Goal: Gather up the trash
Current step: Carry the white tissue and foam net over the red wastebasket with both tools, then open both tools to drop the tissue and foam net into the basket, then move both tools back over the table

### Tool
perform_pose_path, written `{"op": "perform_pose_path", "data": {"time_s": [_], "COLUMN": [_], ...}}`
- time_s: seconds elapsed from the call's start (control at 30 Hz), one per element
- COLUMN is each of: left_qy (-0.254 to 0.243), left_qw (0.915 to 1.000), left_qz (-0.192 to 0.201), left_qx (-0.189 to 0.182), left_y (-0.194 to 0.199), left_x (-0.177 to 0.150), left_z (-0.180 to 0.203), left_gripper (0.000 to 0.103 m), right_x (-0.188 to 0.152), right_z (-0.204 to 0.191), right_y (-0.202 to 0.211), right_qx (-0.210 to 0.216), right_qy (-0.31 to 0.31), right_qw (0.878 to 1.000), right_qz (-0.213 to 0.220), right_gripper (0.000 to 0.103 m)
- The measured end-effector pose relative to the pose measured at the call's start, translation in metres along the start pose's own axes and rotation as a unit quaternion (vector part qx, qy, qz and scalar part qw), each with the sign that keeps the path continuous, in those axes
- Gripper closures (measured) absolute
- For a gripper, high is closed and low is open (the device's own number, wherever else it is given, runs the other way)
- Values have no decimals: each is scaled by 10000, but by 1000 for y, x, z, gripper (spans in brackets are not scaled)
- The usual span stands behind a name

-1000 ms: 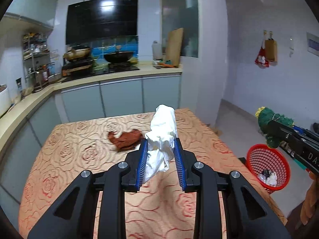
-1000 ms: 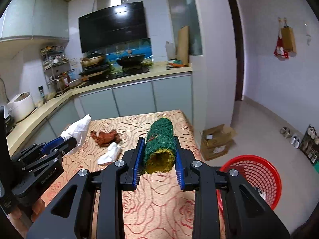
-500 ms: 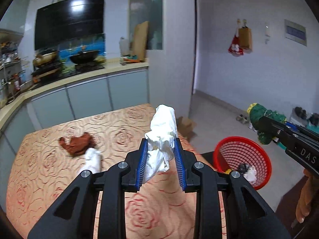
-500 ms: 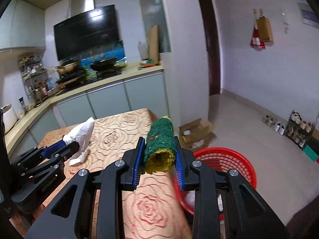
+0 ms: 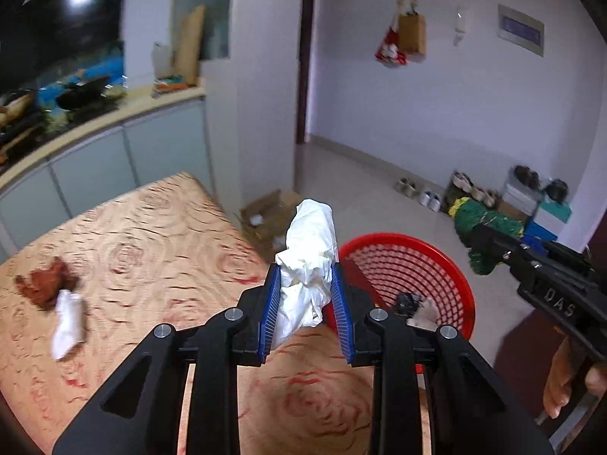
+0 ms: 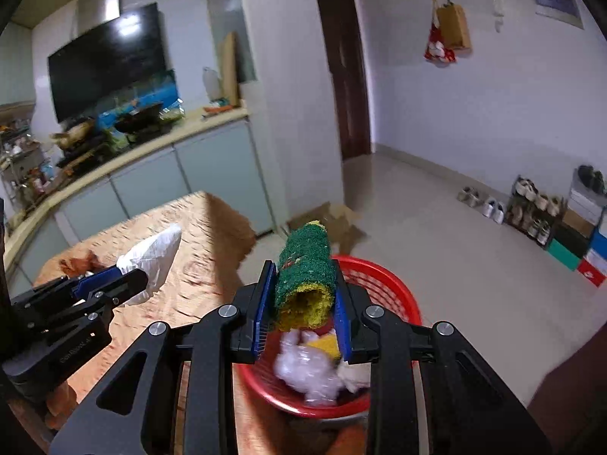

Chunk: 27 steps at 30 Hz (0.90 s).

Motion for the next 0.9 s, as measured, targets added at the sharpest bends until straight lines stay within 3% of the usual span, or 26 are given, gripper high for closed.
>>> {"op": "perform_pose_path", "data": {"time_s": [0.33, 0.43, 0.5, 0.6, 0.9], "left_qy": [-411, -389, -272, -187, 13], "left_qw": [9959, 9943, 9933, 9936, 9986], "left_qz": [-774, -936, -1052, -1035, -529], "left_qx": [-230, -320, -386, -421, -8], "left_y": [-65, -73, -77, -75, -40], "left_x": [-22, -26, -26, -25, -11], "left_z": [39, 40, 37, 34, 1], "left_gripper": [76, 66, 54, 45, 41], "right_x": [-34, -41, -43, -45, -30], "right_z": [25, 26, 28, 32, 19], "right_y": [-49, -58, -62, -63, -44], "right_qx": [66, 237, 316, 346, 416], "right_qy": [-202, -282, -411, -570, -511], "right_qw": [9970, 9955, 9946, 9937, 9959], "right_qz": [-741, -874, -902, -897, -614], "right_gripper": [74, 68, 54, 47, 47]}}
Point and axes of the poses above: each gripper's, at about its wrist camera, not at the fingertips, and y roughly against the way its jaws point, z to its right, x to its top, the point moved 7 cm from there along -y, roughly the way its jaws point, and after that the axes turned 15 degrees about y, right-handed, at the moved point
